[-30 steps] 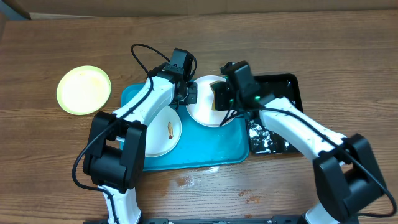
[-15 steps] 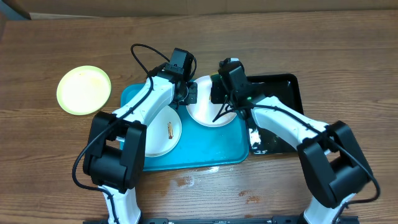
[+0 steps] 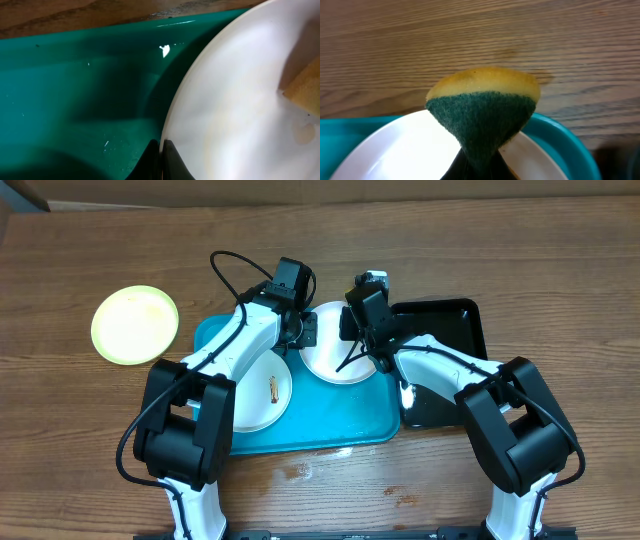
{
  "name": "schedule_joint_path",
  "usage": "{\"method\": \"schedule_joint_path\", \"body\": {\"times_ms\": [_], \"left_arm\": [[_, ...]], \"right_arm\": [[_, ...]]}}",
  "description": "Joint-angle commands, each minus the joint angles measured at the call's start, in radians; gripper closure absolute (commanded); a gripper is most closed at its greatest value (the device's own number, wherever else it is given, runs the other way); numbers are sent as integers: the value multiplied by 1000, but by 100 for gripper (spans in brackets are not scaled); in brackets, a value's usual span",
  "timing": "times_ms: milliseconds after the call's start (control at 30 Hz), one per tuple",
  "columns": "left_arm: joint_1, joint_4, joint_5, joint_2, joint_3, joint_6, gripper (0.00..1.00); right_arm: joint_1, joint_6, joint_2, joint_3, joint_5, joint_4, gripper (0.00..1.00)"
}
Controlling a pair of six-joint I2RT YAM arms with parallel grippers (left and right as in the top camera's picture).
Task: Clean dirty plates on tray and stack at the side
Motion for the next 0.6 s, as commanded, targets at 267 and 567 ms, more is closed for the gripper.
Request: {"method": "schedule_joint_path", "body": {"times_ms": [267, 567], "left_arm": [[-5, 2, -3, -33, -15, -7, 96], [-3, 3, -3, -33, -15, -7, 96]], "right_arm": [[-8, 6, -23, 10, -114, -135, 96], [-22, 65, -142, 11, -348, -282, 96]]}}
